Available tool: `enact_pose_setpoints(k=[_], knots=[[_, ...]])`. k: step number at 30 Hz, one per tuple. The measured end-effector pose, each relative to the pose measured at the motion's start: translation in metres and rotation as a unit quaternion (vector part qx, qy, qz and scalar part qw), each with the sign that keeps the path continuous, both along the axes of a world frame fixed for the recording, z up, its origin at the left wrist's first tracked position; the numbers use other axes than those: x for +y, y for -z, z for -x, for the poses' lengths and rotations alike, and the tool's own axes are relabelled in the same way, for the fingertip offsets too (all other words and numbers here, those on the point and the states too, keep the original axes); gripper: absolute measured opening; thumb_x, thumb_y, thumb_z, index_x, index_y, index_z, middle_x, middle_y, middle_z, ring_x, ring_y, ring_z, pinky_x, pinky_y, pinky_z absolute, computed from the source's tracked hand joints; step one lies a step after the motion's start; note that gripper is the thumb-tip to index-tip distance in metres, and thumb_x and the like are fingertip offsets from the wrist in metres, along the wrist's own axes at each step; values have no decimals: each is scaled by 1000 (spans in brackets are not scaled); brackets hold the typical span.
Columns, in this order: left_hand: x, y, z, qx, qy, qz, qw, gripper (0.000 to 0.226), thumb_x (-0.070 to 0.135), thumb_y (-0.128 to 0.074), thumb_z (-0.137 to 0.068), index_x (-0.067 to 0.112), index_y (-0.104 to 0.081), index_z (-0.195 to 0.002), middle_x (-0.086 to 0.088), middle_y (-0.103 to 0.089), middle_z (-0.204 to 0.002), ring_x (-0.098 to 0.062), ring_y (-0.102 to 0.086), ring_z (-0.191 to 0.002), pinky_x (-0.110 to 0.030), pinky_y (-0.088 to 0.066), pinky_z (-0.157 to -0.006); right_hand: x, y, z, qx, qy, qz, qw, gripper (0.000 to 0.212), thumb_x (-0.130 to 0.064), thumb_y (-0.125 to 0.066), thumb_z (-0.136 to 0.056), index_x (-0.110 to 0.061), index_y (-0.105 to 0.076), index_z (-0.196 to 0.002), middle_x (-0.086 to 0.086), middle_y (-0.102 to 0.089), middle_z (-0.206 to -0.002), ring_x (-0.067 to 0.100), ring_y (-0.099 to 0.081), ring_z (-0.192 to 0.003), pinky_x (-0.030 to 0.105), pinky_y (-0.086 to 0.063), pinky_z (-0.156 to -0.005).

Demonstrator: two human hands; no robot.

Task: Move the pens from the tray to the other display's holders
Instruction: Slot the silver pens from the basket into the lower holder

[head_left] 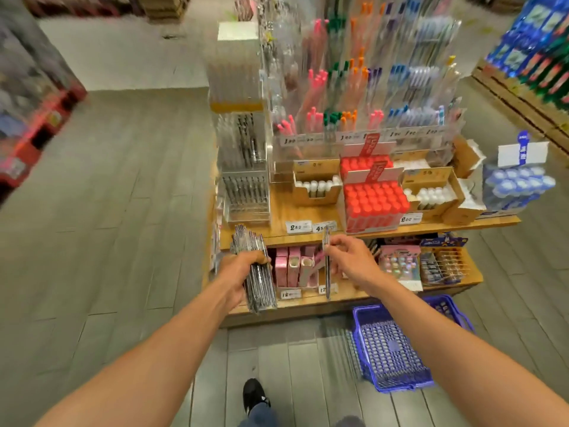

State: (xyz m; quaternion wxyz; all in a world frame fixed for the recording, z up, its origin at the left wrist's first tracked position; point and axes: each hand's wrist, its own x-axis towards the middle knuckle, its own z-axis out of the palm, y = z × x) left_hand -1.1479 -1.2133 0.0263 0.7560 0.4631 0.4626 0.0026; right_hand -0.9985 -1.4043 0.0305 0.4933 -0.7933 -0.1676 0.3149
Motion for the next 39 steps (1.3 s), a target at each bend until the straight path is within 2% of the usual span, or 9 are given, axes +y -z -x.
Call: enact_pose_setpoints(k=[3,8,14,17,21,27,33,36,39], knots=[[40,-4,4,19,-2,-32,999,28,4,-71,-80,-6,-67,-106,-15,-71,-86,-25,-68,-72,-36,-54,-65,39,2,4,2,-6,-2,1000,6,-18,-58,-95,-20,-63,-96,-1,-65,-67,7,-58,-48,18,-42,-42],[84,0,2,17,-4,-41,999,21,1,-68,-83,-9,-68,-102,-11,-72,-69,-21,-69,-60,-33,-55,-60,85,12,-5,8,-29,18,999,6,-20,-58,-94,-19,-64,-93,0,-66,-63,12,-62,-53,23,-47,-51],[122,11,-16,24,-28,-28,999,27,0,-69,-83,-11,-66,-108,-20,-70,-87,-27,-69,-70,-37,-57,-62,135,17,-40,10,-39,-24,999,17,-31,-56,-97,-14,-62,-98,0,-69,-73,18,-69,-61,24,-54,-53],[134,17,-27,25,-38,-17,999,25,0,-70,-81,-10,-67,-104,-15,-69,-78,-24,-69,-64,-33,-56,-56,159,23,-58,-34,-54,-31,998,15,-32,-54,-97,-17,-58,-98,3,-68,-84,18,-70,-69,32,-59,-66],[145,22,-43,29,-49,-2,998,22,1,-70,-82,-8,-67,-101,-13,-70,-75,-23,-69,-63,-33,-57,-56,184,31,-83,-146,-58,-32,987,14,-27,-54,-97,-31,-43,-105,-5,-67,-84,7,-68,-67,28,-57,-60],[157,27,-64,24,-51,24,998,32,2,-71,-80,-10,-64,-109,-14,-68,-80,-24,-67,-67,-33,-56,-57,208,46,-112,-188,-59,13,980,8,-25,-48,-99,-27,-41,-102,6,-67,-82,28,-67,-76,56,-55,-69],[169,36,-82,29,-15,47,998,30,2,-72,-81,-9,-65,-108,-14,-72,-78,-25,-69,-70,-39,-59,-67,222,59,-117,-221,-74,43,971,8,-25,-47,-100,-25,-39,-101,0,-64,-83,20,-64,-75,34,-49,-59],[176,41,-92,32,4,54,998,37,0,-72,-80,-11,-62,-114,-18,-70,-87,-29,-68,-77,-44,-60,-77,226,64,-116,-225,-87,79,967,9,-24,-47,-101,-22,-39,-104,2,-63,-80,21,-63,-72,38,-51,-59],[182,45,-99,37,17,57,998,43,0,-73,-78,-11,-59,-118,-21,-68,-92,-30,-68,-77,-40,-58,-69,229,70,-116,-234,-100,116,960,9,-23,-48,-100,-18,-43,-106,3,-64,-81,21,-62,-69,40,-52,-59]])
